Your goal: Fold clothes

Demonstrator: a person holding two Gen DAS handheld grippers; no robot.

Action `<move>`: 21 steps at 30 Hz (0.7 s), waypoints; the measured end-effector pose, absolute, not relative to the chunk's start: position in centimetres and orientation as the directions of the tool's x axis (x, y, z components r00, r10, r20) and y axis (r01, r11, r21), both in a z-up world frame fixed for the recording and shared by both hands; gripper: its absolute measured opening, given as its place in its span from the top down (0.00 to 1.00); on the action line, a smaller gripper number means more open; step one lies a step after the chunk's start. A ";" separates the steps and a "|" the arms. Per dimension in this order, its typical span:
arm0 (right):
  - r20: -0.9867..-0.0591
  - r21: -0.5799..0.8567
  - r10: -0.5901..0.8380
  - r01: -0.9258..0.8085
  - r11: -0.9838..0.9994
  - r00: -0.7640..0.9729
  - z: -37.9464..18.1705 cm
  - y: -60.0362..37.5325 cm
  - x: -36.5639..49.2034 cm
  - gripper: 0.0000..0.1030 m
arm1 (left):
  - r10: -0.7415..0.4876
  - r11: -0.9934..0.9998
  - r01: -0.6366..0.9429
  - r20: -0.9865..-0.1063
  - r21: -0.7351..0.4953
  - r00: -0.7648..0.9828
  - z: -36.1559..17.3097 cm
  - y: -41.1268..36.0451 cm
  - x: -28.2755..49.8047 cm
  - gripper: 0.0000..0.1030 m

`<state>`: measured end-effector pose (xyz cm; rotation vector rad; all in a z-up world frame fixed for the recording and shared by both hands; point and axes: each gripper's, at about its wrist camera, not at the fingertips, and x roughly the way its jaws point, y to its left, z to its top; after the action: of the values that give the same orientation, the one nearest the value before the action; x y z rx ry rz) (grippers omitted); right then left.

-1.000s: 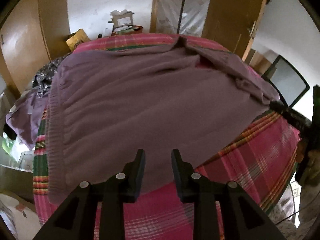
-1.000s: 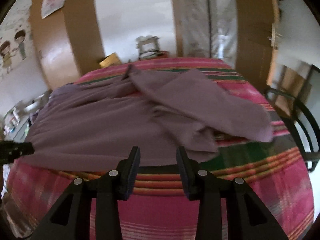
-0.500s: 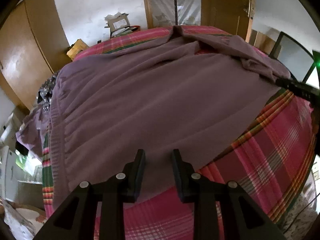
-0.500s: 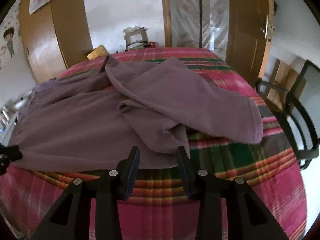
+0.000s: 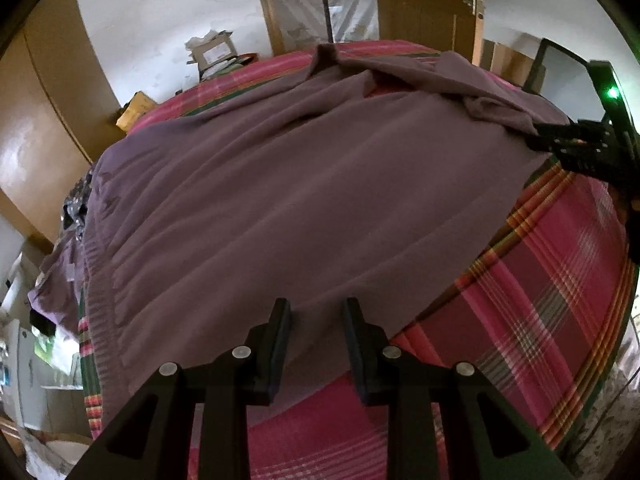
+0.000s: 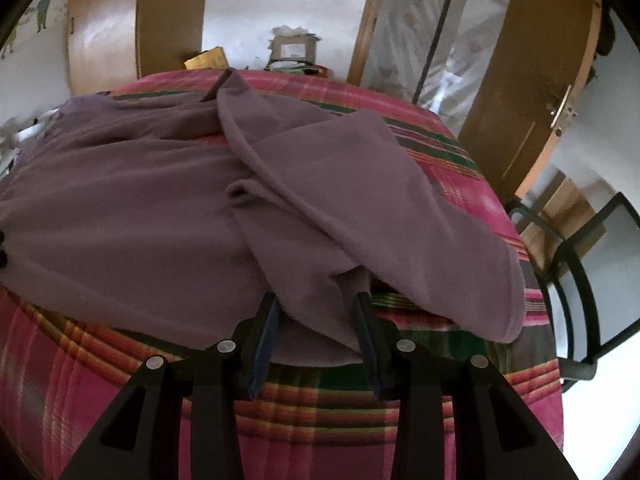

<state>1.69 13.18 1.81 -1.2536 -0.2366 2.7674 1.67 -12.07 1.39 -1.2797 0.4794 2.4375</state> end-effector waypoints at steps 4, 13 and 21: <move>-0.742 -0.170 0.148 -0.031 -0.985 -0.654 1.8 13.5 1.5 0.62 | 0.152 -0.876 -0.464 -0.834 0.135 -0.531 1.4 -11.9 1.8 0.73; -0.742 -0.077 0.091 -0.050 -0.996 -0.664 2.1 14.3 1.7 0.92 | 0.225 -0.863 -0.500 -0.834 0.069 -0.504 1.5 -12.6 2.2 0.85; -0.720 0.023 0.036 -0.075 -0.997 -0.693 2.9 15.1 3.2 0.94 | 0.311 -0.832 -0.554 -0.825 0.003 -0.472 1.9 -13.5 3.6 0.97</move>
<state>3.20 15.07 2.89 -1.2033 0.0774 2.8354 3.64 -13.48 1.87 -1.2108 0.3698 2.2998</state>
